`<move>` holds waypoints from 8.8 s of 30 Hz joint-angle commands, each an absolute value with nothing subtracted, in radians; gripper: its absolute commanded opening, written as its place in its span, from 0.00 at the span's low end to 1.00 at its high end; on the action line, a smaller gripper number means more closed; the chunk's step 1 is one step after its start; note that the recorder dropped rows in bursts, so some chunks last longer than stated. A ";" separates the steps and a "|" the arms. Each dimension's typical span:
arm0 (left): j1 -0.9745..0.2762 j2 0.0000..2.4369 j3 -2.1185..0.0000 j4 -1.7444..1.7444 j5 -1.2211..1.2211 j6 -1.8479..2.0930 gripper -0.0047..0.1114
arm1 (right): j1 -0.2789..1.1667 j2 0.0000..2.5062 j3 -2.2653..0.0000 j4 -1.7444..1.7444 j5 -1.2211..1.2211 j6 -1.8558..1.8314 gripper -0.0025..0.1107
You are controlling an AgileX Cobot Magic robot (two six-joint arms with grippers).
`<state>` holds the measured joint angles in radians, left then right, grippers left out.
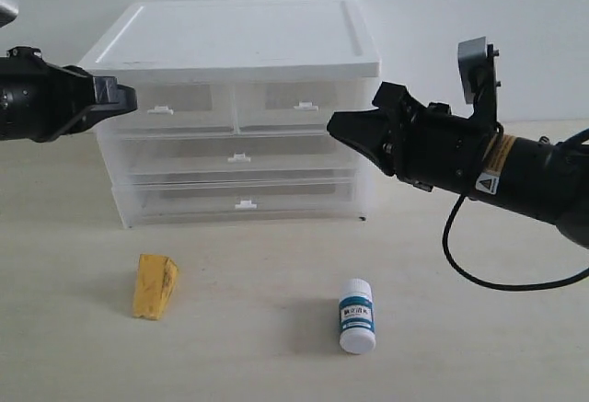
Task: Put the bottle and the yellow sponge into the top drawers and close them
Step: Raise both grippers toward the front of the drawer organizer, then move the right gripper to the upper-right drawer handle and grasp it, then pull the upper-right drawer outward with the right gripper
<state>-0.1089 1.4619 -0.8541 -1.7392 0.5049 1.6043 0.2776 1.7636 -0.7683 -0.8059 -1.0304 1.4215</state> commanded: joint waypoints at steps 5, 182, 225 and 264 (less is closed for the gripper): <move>-0.114 1.539 -0.919 -1.744 0.516 1.612 0.07 | 0.279 1.755 -0.772 -0.779 -1.011 1.405 0.02; -0.114 1.821 -1.172 -1.719 0.387 1.718 0.07 | 0.401 2.023 -1.127 -0.740 -0.895 1.681 0.02; -0.114 1.858 -1.187 -1.716 0.391 1.743 0.07 | 0.342 2.023 -1.036 -0.793 -1.067 1.738 0.42; -0.114 1.858 -1.187 -1.711 0.395 1.743 0.07 | 0.331 2.023 -1.036 -0.890 -1.144 1.760 0.02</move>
